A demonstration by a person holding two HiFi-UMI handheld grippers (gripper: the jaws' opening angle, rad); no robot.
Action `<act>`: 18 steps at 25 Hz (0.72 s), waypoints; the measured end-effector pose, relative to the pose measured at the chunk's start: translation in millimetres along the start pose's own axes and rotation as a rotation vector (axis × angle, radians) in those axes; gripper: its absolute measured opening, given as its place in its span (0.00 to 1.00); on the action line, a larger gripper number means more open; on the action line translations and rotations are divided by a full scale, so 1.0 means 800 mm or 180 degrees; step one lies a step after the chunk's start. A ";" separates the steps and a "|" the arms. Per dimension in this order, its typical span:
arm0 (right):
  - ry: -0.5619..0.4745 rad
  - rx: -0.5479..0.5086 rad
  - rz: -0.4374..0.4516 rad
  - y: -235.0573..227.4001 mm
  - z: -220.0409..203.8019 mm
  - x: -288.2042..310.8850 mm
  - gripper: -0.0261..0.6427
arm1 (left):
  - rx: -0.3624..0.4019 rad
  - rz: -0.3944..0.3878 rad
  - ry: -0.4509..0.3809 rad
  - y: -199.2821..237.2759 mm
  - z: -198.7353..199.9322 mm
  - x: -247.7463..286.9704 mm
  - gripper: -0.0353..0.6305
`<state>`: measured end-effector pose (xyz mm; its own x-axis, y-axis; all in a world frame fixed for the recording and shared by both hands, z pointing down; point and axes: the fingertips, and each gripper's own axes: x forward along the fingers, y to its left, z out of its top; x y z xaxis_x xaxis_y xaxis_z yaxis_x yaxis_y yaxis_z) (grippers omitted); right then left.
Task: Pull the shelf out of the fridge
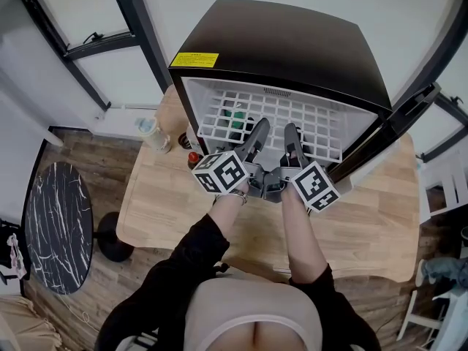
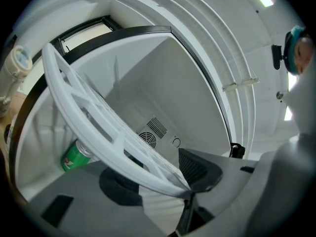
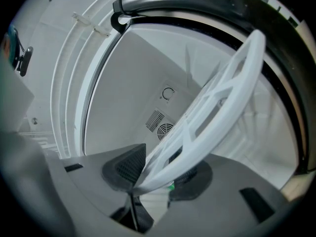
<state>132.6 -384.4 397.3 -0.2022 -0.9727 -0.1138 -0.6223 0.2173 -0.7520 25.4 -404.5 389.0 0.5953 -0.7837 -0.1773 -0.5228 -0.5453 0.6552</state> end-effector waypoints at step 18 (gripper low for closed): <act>0.0005 -0.0002 0.0021 0.004 -0.004 -0.014 0.28 | 0.0008 0.0019 -0.0017 -0.005 -0.003 -0.014 0.39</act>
<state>130.3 -372.3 398.3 -0.2073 -0.9712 -0.1178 -0.6213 0.2237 -0.7509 22.4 -392.8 390.0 0.5888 -0.7886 -0.1773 -0.5279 -0.5413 0.6544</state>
